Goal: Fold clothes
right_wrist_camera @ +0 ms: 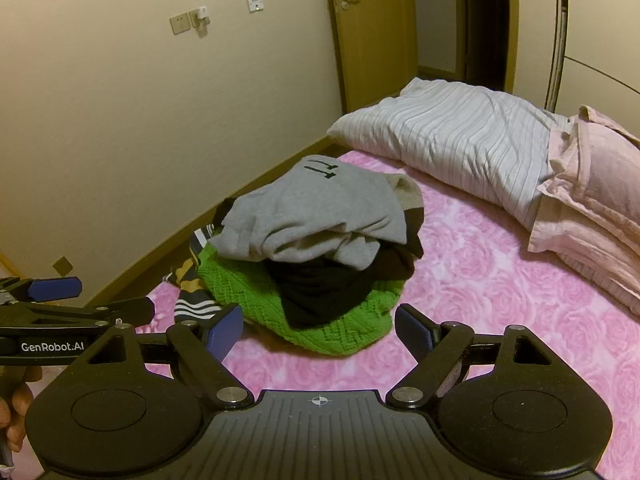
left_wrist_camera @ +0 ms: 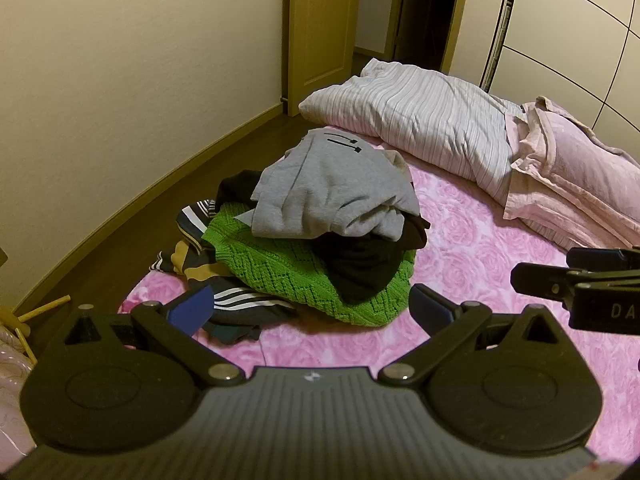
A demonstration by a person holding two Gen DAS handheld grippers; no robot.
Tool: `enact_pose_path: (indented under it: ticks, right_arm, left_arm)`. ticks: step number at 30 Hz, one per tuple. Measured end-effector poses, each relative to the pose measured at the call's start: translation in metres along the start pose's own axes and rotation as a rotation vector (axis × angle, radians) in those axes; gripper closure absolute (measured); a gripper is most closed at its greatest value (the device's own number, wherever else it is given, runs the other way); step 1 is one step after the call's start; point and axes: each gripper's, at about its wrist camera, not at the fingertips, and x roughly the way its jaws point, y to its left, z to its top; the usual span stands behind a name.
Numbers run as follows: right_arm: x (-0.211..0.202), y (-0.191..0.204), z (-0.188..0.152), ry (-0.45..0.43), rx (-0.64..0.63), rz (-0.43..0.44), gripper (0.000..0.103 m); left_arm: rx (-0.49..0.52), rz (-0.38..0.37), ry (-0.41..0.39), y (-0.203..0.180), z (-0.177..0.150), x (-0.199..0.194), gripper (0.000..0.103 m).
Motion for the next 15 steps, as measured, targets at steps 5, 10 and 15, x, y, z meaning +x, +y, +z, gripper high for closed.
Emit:
enact_pose_path:
  ticks: [5, 10, 15]
  right_arm:
    - [0.0011, 0.0005, -0.0001, 0.001, 0.000, 0.000, 0.023]
    - [0.0009, 0.0004, -0.0004, 0.000, -0.001, -0.001, 0.023]
    - [0.0009, -0.0002, -0.0003, 0.000, 0.000, -0.001, 0.023]
  left_arm:
    - [0.000, -0.002, 0.000, 0.0012, 0.0003, 0.0009, 0.001]
    - [0.001, -0.005, 0.001, 0.0019, 0.0003, 0.0014, 0.001]
    - [0.001, -0.005, 0.002, 0.0020, 0.0003, 0.0016, 0.001]
